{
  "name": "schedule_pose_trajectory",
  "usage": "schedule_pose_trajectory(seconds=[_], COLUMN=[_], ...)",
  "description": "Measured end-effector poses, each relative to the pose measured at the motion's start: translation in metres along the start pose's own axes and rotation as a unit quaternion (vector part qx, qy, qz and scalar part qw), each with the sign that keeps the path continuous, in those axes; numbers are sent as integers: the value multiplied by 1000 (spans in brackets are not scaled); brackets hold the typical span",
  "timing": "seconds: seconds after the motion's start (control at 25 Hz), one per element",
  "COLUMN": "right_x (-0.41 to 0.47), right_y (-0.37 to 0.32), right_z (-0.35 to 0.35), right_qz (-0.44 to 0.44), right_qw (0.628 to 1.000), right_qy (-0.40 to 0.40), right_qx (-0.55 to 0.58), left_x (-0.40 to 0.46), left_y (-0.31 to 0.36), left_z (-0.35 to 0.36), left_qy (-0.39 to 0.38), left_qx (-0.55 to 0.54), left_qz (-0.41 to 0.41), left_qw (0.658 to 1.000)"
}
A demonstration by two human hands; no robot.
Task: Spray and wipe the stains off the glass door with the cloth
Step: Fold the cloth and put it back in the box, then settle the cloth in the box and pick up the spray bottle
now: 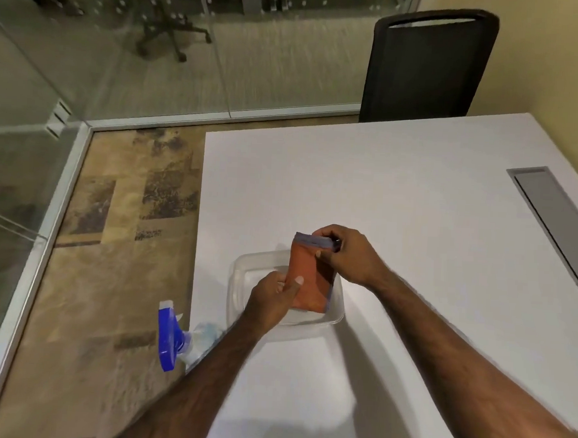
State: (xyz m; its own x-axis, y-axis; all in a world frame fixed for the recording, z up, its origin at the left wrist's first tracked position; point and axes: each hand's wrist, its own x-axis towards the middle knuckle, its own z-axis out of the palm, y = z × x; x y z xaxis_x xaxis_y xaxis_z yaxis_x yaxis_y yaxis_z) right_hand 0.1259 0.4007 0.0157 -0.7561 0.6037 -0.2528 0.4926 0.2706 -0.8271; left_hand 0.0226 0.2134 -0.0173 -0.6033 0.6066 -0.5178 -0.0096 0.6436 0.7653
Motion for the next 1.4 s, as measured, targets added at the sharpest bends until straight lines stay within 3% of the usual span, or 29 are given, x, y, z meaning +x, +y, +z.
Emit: schedule_pose_trajectory(seconds=[0.36,0.68,0.8,1.0,1.4], right_x=[21,15,6,-14,-75], right_y=[15,29,32,25,-18], right_z=[22,48,52,51,83], right_qz=[-46,-120,-125,-121,-158], right_qw=[976,890,881,898,914], right_qy=[-92,-45,-37,12,78], right_qx=[-191,-437,-454,-424,-364], left_x=[20,38,36,20,-74], left_y=[-19,-27,-27,-27,-38], left_z=[15,22,22,15,-15], left_qy=[-76,-98,-89,-40,32], left_qx=[121,183,201,204,56], left_qz=[-64,-93,-98,-57,106], left_qw=[988,974,971,976,992])
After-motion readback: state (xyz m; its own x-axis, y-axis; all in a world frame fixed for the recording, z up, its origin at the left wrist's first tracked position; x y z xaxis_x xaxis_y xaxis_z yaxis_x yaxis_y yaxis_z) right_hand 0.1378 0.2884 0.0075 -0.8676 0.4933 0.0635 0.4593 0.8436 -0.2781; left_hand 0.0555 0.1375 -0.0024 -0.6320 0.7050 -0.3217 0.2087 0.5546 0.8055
